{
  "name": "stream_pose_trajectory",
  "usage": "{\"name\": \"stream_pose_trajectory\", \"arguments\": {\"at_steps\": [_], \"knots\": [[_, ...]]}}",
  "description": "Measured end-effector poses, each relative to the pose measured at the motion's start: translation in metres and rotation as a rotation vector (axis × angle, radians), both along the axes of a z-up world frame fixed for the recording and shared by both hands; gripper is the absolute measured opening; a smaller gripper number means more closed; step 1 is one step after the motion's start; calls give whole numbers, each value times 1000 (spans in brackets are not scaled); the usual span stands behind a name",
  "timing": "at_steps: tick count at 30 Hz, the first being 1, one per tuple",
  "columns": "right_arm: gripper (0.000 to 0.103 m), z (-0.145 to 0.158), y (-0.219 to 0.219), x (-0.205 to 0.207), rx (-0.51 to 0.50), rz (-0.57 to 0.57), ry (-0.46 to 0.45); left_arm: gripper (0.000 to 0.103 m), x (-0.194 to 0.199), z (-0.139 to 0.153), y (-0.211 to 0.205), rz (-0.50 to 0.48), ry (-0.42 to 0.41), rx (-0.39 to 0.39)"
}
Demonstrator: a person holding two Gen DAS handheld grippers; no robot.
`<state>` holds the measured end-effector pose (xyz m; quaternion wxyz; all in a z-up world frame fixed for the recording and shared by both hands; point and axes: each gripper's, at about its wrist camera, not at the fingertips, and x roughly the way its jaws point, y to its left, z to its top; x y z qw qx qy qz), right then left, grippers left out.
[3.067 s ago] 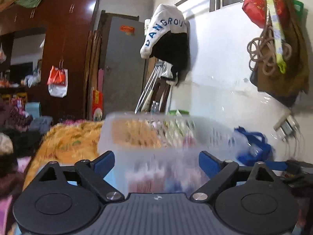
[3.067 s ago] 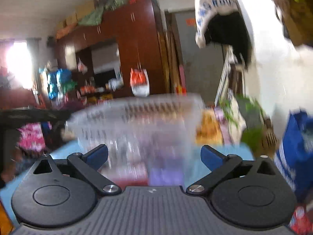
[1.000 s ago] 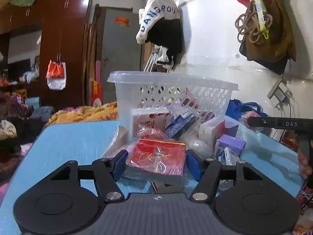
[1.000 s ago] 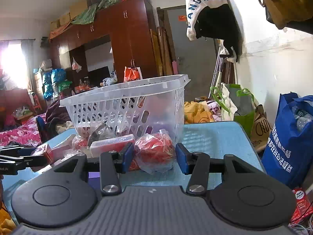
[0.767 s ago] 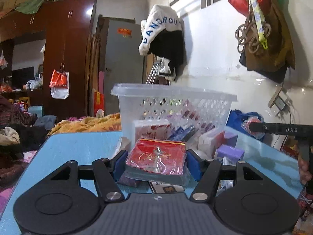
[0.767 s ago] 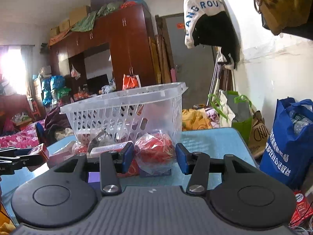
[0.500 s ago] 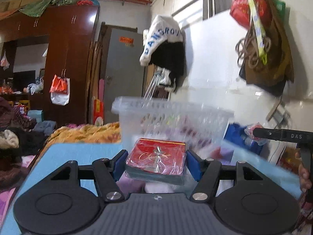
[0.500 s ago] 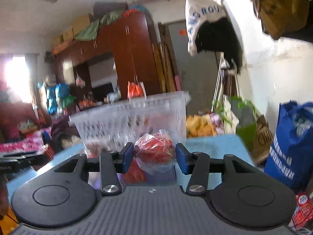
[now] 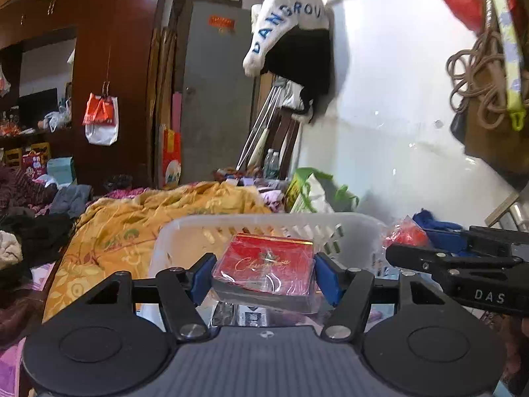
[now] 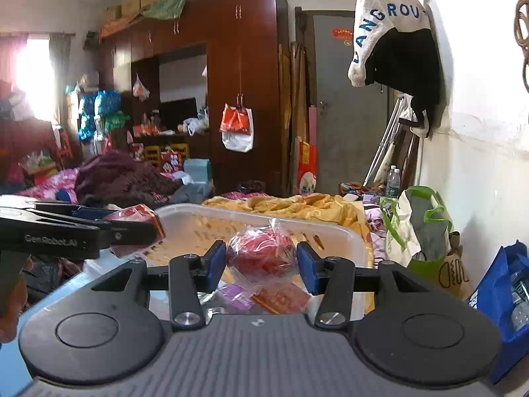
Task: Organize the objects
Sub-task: 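Carry both items over the white basket and open both tools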
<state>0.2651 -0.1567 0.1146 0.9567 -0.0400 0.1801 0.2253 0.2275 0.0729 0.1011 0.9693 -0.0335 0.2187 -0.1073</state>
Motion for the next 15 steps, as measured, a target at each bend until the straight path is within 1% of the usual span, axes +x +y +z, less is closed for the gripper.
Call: {"name": "stream_pose_trajectory", "arguments": {"at_steps": [2,3,4,5,7,10,12,13,14,15], "knots": [[54,-3,1,0,4,-8,-4,71,4,-4,3,8,-10,-19],[61,-3,0,-2,7,-20,-12,87,6,-7,3,13,-15,-18],[83,-3,-3,-6,16,-25,-23,95,8,-9,3,18,-13,-8],[97,-3,-6,-13,34,-30,-47,95,8,-11,3,26,-21,2],[103,2,-19,-33,81,-27,-91,95,1,-11,6,26,-35,-3],[103,-5,-32,-56,144,3,-86,95,-22,-11,13,3,-50,-53],[103,-24,-37,-79,143,17,-66,95,-56,-17,16,-3,-99,-34],[103,-33,-39,-87,143,2,-58,95,-73,-22,16,4,-119,-20],[103,-47,-38,-97,131,-21,-30,95,-92,-32,16,12,-130,-8],[103,-58,-37,-103,111,-21,3,95,-107,-41,17,10,-130,-1]]}}
